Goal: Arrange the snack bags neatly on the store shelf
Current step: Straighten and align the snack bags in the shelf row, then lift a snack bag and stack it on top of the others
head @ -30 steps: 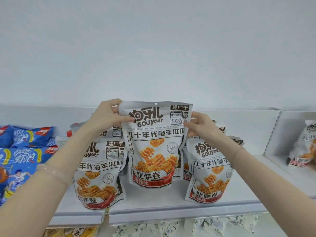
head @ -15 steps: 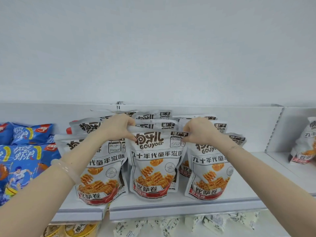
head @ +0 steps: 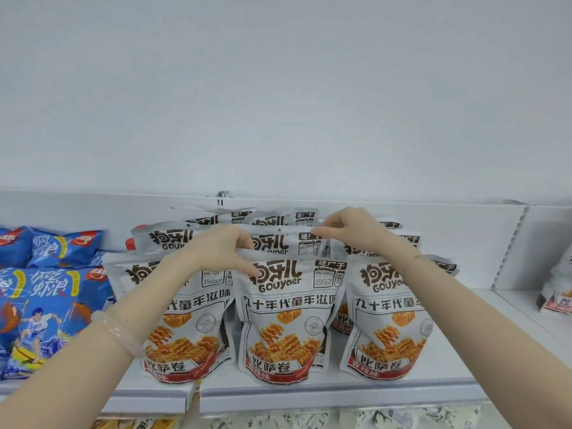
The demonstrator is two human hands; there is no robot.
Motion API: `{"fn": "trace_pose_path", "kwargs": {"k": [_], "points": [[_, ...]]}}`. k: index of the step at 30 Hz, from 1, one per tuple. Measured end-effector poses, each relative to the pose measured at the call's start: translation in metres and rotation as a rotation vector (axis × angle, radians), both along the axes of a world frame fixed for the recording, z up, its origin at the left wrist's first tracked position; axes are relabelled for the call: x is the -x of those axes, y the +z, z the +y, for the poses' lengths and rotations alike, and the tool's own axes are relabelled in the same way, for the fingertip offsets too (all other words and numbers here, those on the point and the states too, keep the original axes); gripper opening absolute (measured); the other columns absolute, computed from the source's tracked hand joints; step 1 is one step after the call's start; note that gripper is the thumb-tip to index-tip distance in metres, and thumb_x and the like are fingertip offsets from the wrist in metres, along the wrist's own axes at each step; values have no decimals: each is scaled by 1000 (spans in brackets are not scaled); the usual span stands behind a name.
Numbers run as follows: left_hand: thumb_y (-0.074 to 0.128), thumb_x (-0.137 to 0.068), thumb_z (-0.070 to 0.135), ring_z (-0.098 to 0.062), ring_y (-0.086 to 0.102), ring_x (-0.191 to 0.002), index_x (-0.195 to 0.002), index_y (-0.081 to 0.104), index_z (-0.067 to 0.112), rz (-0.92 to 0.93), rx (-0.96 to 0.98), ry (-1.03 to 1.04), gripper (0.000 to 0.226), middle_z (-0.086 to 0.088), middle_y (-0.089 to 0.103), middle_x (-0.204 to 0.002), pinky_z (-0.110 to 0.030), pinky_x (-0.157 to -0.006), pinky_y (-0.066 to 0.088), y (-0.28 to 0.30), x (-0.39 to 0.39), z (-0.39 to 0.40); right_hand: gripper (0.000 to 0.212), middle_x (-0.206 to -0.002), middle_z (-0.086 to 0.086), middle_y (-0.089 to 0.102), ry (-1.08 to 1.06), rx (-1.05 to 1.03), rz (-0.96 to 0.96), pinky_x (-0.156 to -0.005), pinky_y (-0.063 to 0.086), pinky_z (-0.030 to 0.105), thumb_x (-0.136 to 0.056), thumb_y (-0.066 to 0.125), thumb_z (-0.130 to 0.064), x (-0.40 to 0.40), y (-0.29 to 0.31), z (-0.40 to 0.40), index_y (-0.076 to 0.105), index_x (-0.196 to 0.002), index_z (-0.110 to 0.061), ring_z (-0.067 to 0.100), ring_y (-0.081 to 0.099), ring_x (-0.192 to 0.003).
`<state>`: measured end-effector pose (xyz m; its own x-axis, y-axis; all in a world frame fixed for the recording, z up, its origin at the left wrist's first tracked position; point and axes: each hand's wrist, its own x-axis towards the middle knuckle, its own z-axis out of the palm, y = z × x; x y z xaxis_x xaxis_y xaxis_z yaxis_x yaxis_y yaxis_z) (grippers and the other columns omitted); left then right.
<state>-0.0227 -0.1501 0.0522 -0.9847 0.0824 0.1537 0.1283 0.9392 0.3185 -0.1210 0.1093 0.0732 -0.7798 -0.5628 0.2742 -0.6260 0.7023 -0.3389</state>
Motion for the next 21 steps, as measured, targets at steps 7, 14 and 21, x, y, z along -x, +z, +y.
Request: {"fn": "trace_pose_path", "kwargs": {"k": [7,14,21], "points": [[75,-80,34,-6,68,-96,-90,76,21,206,-580,51,16,8,76,-94,-24,-86,47,10,-5,-12,51,-119,2,67,-174,-415,142,-102,37,45,-82,69,-47,51,-8,-46,63,-122,-16,25,55,-117],[77,-78,30,-9,67,-94,-98,71,18,341,-675,179,24,6,74,-98,-24,-83,50,-3,4,-32,15,-85,1,61,-65,68,34,-70,42,28,-83,73,-24,63,4,-65,65,-87,-13,21,55,-82],[74,-81,35,-18,57,-117,-135,47,11,493,-669,328,65,-4,59,-132,-34,-99,44,5,15,-35,16,-73,2,61,-44,545,209,-64,44,30,-80,75,-21,39,89,-43,62,-71,-16,17,55,-73]]}}
